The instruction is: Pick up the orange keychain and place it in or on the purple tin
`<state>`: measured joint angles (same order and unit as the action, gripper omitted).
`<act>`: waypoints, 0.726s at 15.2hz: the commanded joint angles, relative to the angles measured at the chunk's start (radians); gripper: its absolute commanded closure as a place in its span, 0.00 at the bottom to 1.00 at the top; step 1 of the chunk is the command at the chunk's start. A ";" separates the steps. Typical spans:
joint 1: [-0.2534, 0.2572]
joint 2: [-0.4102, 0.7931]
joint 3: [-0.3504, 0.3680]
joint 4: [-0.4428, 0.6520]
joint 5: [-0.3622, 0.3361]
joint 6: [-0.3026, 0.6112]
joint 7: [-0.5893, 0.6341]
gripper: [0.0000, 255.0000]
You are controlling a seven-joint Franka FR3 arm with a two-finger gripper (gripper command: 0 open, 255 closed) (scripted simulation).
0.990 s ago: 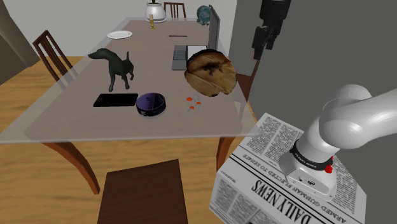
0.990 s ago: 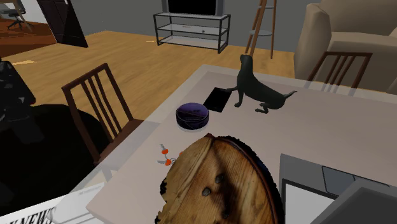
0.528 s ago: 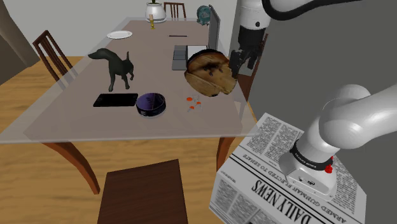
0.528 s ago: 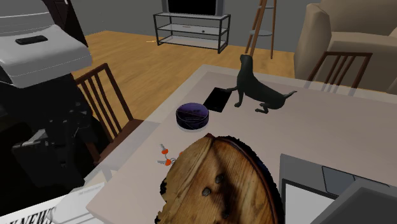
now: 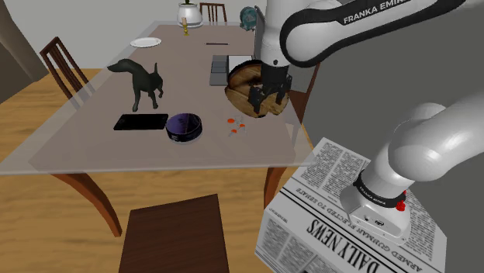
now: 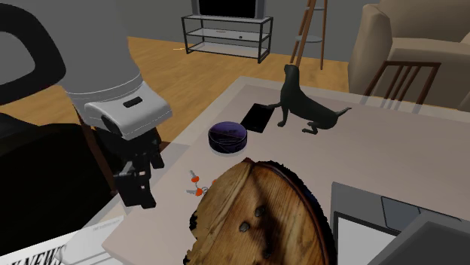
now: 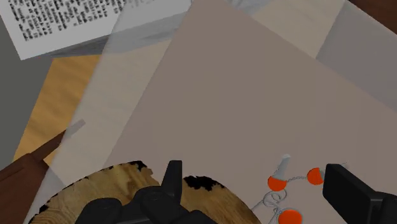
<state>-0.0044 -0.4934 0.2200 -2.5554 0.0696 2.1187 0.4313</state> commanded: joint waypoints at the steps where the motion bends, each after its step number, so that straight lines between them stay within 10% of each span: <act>1: -0.005 0.065 0.031 0.006 0.005 0.075 0.063 0.00; 11: -0.040 0.305 0.105 0.042 -0.049 0.309 0.236 0.00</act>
<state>-0.0420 -0.2020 0.3233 -2.5107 0.0256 2.4112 0.6634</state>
